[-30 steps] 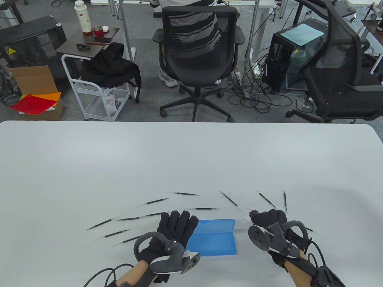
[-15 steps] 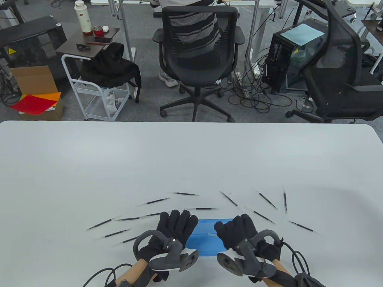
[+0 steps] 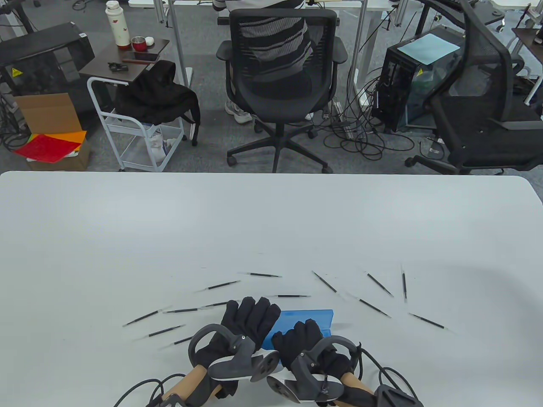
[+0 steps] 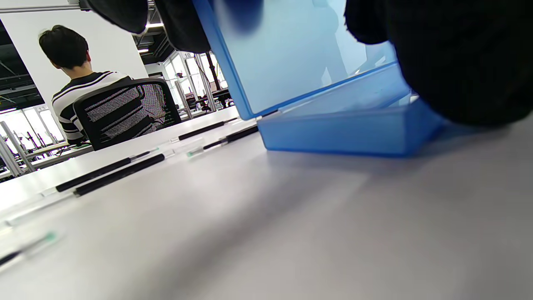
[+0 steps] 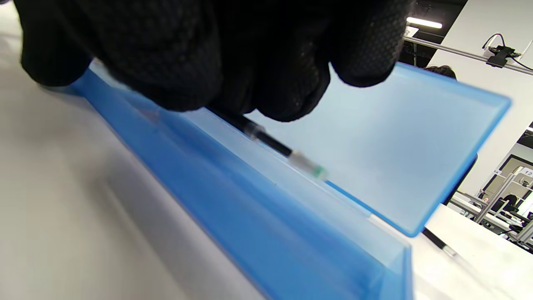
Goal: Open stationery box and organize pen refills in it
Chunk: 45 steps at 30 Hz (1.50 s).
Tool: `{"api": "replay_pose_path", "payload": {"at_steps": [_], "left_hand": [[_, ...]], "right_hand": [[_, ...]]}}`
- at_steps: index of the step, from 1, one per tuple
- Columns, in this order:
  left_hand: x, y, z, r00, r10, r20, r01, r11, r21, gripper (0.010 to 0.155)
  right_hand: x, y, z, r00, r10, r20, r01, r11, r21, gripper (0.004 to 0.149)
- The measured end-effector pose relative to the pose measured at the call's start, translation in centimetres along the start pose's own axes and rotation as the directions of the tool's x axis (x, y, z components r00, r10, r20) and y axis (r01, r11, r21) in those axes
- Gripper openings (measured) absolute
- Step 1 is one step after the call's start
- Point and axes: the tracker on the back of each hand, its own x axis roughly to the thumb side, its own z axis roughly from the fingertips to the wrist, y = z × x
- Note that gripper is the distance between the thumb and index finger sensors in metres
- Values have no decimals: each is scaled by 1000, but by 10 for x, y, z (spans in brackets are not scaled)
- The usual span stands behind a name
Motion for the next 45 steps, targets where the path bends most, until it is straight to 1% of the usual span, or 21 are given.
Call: {"api": "replay_pose_path", "payload": {"at_steps": [6, 13, 16, 20, 23, 27, 32, 35, 38, 42, 45], "left_hand": [[-1, 0, 0, 1000, -1, 2, 1, 1000, 3, 125], [-1, -1, -1, 1000, 0, 2, 0, 1000, 2, 125], [-1, -1, -1, 1000, 1, 2, -1, 1000, 2, 125], [-1, -1, -1, 1000, 1, 2, -1, 1000, 2, 125], [-1, -1, 0, 1000, 4, 3, -4, 1000, 0, 125], [-2, -1, -1, 1000, 6, 3, -6, 1000, -1, 125], [-2, -1, -1, 1000, 6, 4, -6, 1000, -1, 125], [-2, -1, -1, 1000, 6, 4, -6, 1000, -1, 125], [-2, -1, -1, 1000, 5, 4, -5, 1000, -1, 125], [-2, -1, -1, 1000, 4, 3, -4, 1000, -1, 125], [-2, -1, -1, 1000, 4, 3, -4, 1000, -1, 125]], "right_hand": [[1, 7, -2, 999, 32, -10, -32, 999, -3, 63], [-1, 8, -2, 999, 41, -13, -41, 999, -15, 64], [-2, 4, 1, 999, 31, -11, -31, 999, -28, 63], [-10, -11, 9, 1000, -2, -18, 1, 998, -61, 62], [-23, -27, 15, 997, -55, -46, 50, 995, -91, 61], [-54, -48, 23, 990, -65, -128, 47, 989, -139, 61], [-91, -56, 27, 972, -72, -225, 39, 988, -147, 60], [-112, -52, 27, 956, -77, -282, 43, 991, -125, 60], [-132, -40, 25, 938, -68, -339, 43, 996, -80, 60], [-154, -13, 21, 913, -69, -403, 73, 997, -4, 61], [-163, 7, 18, 899, -60, -433, 89, 995, 47, 61]]}}
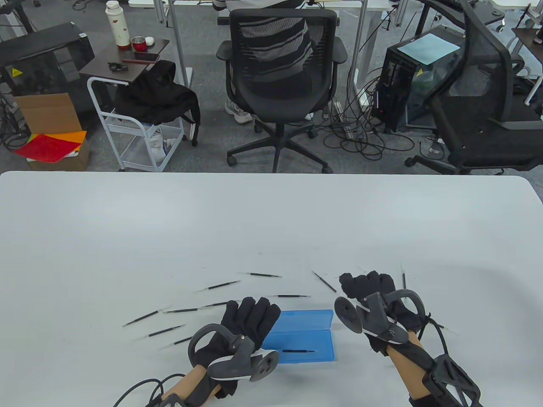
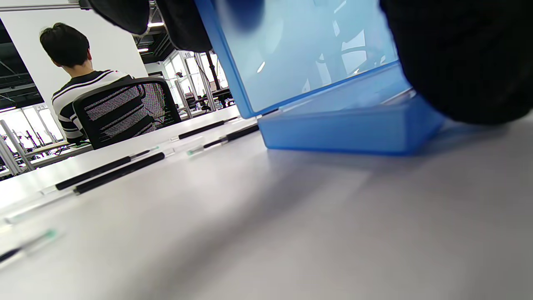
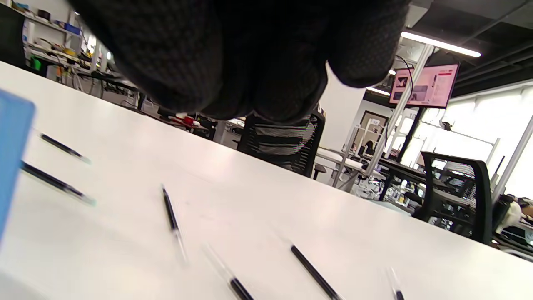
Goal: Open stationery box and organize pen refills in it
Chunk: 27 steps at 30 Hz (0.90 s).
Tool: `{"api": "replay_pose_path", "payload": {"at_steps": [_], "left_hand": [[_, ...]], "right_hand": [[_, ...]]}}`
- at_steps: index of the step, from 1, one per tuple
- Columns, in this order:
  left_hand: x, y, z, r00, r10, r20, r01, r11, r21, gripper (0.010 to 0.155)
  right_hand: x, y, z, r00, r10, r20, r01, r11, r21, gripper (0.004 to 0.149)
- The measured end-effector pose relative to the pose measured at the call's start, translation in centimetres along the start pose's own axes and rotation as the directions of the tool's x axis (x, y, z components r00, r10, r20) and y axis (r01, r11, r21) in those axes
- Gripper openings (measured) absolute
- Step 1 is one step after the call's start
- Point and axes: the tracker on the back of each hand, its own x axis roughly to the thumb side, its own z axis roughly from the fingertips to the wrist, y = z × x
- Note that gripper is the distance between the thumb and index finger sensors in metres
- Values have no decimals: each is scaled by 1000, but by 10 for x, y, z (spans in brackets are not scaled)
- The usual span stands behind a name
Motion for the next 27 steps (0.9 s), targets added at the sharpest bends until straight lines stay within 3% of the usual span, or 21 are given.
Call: {"api": "replay_pose_path", "payload": {"at_steps": [10, 16, 27], "left_hand": [[0, 0, 0, 1000, 1, 1, -1, 1000, 0, 125], [0, 0, 0, 1000, 4, 3, -4, 1000, 1, 125], [0, -1, 0, 1000, 2, 1, -2, 1000, 3, 125]], "right_hand": [[-21, 70, -16, 994, 75, -76, -55, 969, 239, 67], [-27, 84, -16, 992, 78, -98, -48, 959, 278, 68], [-28, 89, -15, 990, 91, -104, -59, 959, 276, 63]]}}
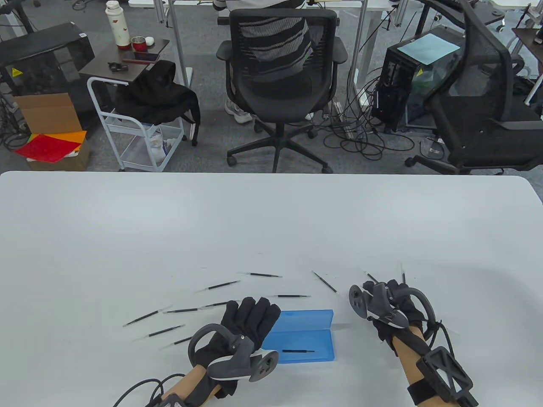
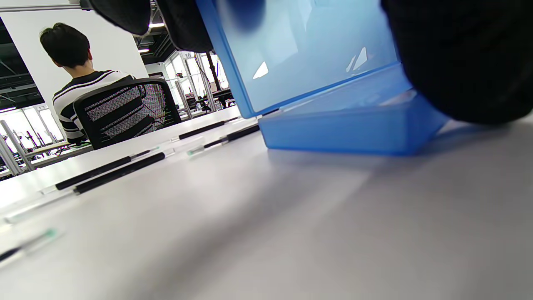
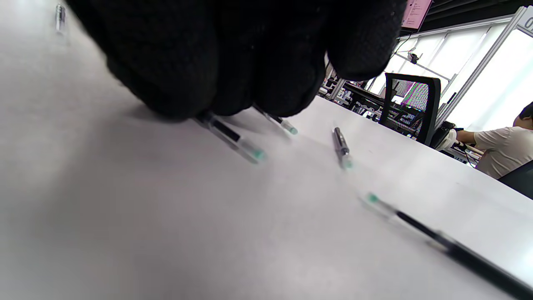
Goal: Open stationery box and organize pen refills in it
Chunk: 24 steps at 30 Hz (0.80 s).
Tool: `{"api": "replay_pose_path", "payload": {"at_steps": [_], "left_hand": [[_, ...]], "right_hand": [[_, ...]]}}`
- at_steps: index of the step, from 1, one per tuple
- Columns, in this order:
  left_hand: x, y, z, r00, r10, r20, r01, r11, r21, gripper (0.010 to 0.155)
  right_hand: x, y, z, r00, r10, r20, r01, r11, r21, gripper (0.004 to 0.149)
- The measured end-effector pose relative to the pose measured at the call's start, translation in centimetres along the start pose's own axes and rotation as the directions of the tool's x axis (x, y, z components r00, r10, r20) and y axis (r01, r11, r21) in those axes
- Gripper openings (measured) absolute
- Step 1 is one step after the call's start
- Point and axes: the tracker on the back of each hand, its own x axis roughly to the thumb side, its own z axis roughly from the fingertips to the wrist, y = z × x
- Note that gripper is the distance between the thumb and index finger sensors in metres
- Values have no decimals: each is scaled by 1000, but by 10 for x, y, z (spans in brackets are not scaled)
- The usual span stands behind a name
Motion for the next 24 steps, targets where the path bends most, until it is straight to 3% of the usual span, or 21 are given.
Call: {"api": "replay_pose_path", "payload": {"at_steps": [11, 24], "left_hand": [[0, 0, 0, 1000, -3, -2, 3, 1000, 1, 124], [1, 0, 0, 1000, -3, -2, 3, 1000, 1, 125]], "right_hand": [[8, 1, 0, 999, 47, 3, -47, 999, 0, 59], [3, 3, 1, 1000, -8, 10, 8, 1000, -20, 61]]}}
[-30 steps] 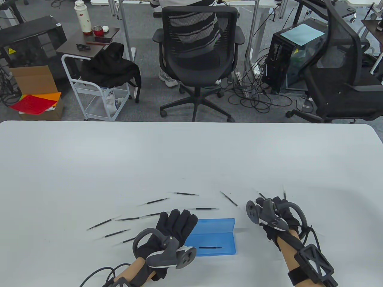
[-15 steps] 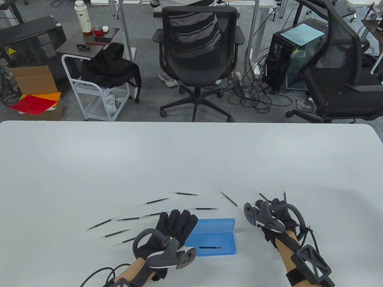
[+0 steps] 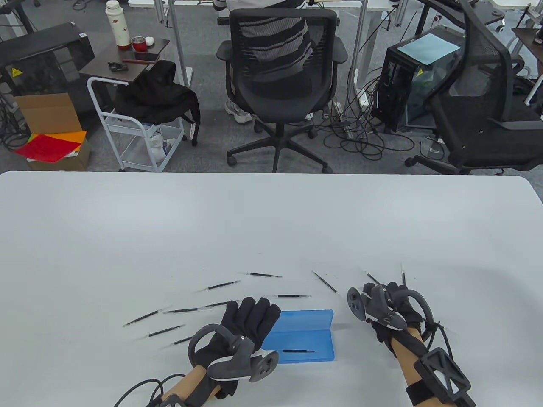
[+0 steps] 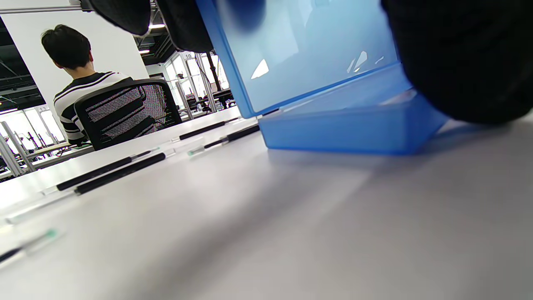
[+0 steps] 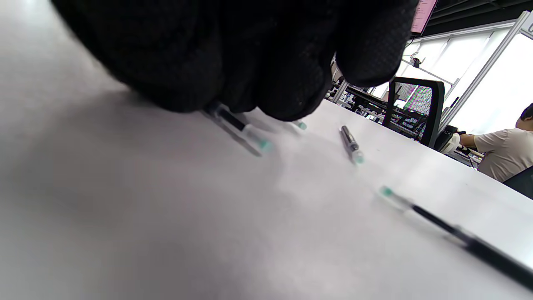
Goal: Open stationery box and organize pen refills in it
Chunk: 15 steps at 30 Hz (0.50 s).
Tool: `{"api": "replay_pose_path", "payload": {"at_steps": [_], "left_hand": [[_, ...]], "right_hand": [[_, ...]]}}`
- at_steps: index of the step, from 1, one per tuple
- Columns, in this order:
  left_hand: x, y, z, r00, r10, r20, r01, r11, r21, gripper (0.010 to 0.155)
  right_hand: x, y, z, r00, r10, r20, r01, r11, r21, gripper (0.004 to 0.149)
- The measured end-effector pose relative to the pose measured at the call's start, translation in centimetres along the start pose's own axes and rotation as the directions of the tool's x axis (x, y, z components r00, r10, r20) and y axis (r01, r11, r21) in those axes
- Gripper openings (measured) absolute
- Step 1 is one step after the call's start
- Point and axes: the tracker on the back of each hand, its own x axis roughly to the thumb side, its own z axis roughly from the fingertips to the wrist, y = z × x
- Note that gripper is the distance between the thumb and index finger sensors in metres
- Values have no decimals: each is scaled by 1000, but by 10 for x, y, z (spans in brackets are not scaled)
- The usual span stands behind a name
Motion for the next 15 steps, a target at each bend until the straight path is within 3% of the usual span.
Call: {"api": "replay_pose_path", "payload": {"at_steps": [8, 15], "left_hand": [[0, 0, 0, 1000, 0, 0, 0, 1000, 0, 124], [0, 0, 0, 1000, 0, 0, 0, 1000, 0, 125]], "right_hand": [[-7, -6, 6, 999, -38, -6, 37, 999, -33, 64], [-11, -35, 27, 996, -88, 20, 90, 987, -136, 66]]}}
